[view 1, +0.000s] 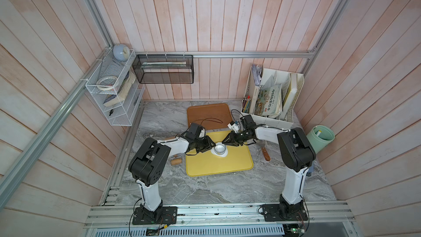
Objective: Roll out the dumpling wrappers from the dough
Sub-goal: Press the dumpling wrapper on the work surface.
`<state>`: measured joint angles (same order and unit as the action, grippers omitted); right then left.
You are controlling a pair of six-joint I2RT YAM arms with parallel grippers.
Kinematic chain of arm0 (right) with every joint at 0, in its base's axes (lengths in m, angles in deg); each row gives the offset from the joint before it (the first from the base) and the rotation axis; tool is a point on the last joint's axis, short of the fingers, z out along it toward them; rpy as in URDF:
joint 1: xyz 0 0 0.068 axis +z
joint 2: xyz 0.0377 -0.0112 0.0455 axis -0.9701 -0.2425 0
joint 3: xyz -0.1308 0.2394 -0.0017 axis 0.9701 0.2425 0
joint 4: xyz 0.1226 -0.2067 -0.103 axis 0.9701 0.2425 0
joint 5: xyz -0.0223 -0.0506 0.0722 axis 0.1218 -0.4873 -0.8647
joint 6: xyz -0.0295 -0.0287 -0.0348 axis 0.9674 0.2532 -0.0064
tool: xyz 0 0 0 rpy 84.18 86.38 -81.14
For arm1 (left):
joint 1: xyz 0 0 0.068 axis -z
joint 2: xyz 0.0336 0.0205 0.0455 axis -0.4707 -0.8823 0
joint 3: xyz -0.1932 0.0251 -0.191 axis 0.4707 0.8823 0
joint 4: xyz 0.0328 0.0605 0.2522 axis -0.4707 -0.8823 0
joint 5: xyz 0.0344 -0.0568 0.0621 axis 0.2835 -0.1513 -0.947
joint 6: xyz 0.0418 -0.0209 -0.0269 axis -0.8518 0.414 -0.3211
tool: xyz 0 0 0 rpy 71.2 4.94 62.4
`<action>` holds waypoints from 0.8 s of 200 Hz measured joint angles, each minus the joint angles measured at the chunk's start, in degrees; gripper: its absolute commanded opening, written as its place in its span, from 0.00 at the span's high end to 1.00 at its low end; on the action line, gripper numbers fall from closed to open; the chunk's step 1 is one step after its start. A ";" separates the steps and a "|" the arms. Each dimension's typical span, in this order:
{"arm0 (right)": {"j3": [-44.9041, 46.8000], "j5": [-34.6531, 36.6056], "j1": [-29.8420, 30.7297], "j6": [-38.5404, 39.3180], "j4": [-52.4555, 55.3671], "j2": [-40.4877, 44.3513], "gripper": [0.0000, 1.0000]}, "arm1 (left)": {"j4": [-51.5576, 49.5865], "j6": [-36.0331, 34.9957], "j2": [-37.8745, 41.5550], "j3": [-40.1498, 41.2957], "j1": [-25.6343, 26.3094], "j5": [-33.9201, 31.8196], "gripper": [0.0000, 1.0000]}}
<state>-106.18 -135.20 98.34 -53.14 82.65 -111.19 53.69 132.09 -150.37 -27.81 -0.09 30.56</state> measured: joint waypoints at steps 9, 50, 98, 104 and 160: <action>0.52 0.50 0.04 -0.59 0.26 2.62 0.63 | -0.57 0.22 1.97 -0.17 -0.35 -0.26 0.55; 5.25 1.99 2.86 -2.34 0.37 12.09 0.54 | 3.72 3.34 9.92 4.20 1.66 1.16 0.54; 10.05 6.12 4.48 -2.86 2.93 12.26 0.51 | 3.50 4.85 7.74 6.21 5.03 1.25 0.54; 10.05 6.75 4.44 -2.73 3.17 12.26 0.53 | 3.21 4.85 7.65 6.21 5.09 1.14 0.54; 7.61 9.03 4.20 -1.62 3.34 10.45 0.68 | 2.82 5.66 4.98 6.21 5.57 0.83 0.64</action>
<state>-98.57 -126.18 102.53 -54.76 86.00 -100.74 56.51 137.75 -145.39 -21.60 5.48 31.39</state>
